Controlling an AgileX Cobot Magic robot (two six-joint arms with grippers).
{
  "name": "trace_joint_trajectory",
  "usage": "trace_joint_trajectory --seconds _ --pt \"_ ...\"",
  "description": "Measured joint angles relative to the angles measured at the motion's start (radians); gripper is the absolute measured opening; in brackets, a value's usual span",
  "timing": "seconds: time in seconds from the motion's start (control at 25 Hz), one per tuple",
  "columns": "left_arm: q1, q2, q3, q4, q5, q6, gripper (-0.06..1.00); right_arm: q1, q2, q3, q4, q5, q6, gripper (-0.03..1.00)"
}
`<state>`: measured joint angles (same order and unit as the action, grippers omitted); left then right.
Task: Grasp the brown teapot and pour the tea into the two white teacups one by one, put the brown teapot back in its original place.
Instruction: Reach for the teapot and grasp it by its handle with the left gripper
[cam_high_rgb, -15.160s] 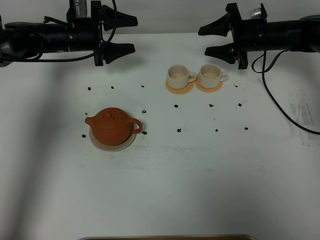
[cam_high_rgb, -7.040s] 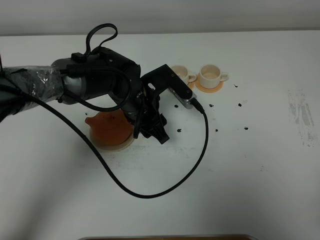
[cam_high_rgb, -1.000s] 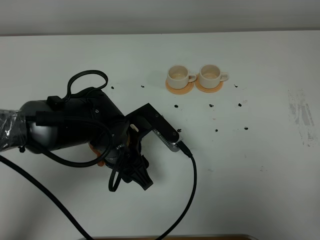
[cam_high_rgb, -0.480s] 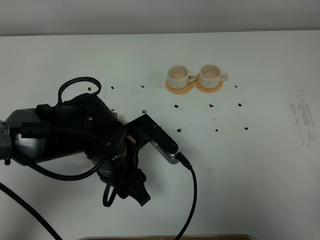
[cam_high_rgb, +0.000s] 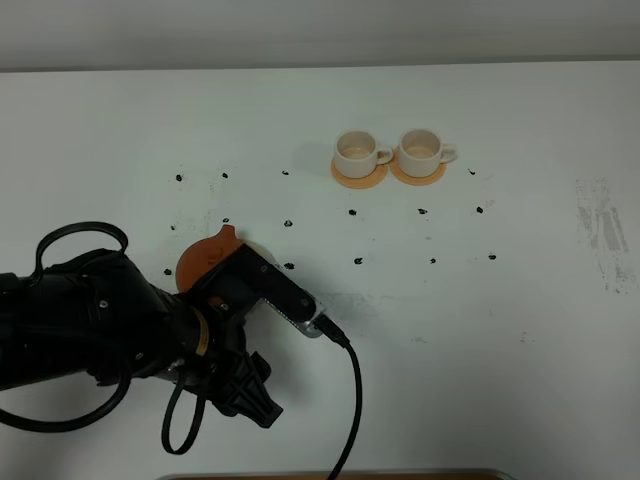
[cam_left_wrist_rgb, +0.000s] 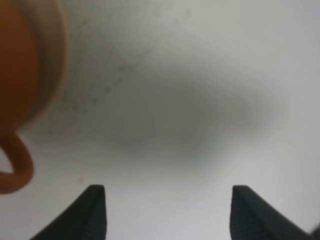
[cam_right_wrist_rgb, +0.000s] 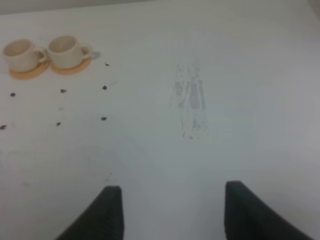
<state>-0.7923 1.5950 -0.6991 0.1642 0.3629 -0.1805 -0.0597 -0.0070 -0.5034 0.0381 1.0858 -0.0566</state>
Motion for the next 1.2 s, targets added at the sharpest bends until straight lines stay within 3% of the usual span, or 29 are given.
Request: trace_joint_trajectory --seconds 0.4,1.2 --pt "0.070 0.007 0.033 0.008 -0.126 -0.037 0.56 0.000 0.000 0.000 0.000 0.000 0.000 0.47" --pt "0.115 0.020 0.033 0.052 -0.077 -0.038 0.56 0.000 0.000 0.000 0.000 0.000 0.000 0.47"
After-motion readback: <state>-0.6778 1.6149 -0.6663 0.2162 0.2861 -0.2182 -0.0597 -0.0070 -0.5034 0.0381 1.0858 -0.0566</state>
